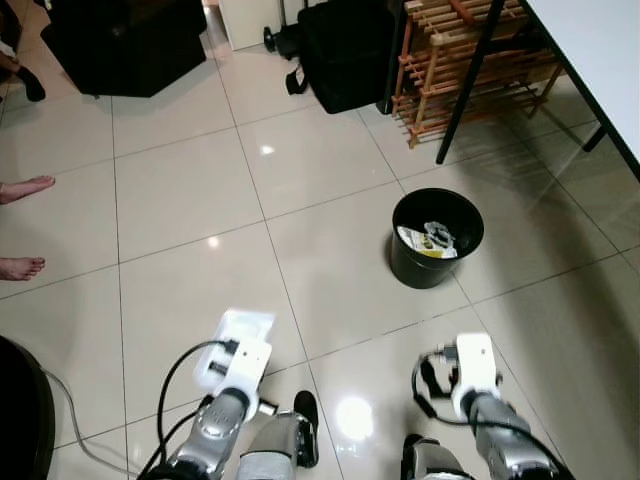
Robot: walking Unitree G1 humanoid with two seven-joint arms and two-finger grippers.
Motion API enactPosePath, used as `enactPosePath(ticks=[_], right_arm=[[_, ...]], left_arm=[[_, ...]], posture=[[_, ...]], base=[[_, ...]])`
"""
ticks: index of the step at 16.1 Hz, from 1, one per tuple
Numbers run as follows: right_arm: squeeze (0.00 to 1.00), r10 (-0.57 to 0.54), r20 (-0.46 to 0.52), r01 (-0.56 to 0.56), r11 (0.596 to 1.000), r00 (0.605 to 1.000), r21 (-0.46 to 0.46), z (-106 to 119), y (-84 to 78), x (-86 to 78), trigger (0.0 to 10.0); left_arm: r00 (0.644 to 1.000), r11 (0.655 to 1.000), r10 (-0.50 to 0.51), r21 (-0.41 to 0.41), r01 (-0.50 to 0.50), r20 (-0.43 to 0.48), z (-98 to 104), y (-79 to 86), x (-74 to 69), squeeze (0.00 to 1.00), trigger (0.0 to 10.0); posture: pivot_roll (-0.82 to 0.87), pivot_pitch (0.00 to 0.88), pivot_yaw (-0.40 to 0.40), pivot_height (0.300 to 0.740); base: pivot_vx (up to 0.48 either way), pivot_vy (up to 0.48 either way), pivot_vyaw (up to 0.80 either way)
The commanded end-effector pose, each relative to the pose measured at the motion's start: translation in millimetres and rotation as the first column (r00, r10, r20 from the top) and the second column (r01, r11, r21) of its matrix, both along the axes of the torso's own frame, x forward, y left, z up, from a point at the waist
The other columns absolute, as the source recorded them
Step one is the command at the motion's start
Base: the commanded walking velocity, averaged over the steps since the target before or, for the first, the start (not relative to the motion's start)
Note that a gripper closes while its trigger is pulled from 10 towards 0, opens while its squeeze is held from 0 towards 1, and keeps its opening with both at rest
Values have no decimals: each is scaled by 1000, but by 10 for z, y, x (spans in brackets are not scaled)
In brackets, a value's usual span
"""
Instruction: Picking trash to rubbish bin
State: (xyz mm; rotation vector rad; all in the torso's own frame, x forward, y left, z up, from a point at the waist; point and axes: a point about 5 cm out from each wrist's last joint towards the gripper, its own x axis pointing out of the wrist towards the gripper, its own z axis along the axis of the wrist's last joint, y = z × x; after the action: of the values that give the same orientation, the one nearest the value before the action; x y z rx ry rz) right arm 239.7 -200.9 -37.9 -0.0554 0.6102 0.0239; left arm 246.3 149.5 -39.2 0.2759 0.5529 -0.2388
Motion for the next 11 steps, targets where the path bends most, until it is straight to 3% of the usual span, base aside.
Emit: enactPosePath(ticks=[1,11], right_arm=[[0,-21,-49,21,1000,999,-8,-97,-41,-129,10000],[0,17,-49,-19,1000,999,-24,-123,12,-139,10000]], left_arm=[[999,1000,10,26,-9,-49,-84,77,-103,0,10000],[999,997,18,82,-14,-43,-101,136,-125,0,10000]], posture=[[27,271,84,740],[26,276,81,740]], base=[[0,0,0],[0,0,0]])
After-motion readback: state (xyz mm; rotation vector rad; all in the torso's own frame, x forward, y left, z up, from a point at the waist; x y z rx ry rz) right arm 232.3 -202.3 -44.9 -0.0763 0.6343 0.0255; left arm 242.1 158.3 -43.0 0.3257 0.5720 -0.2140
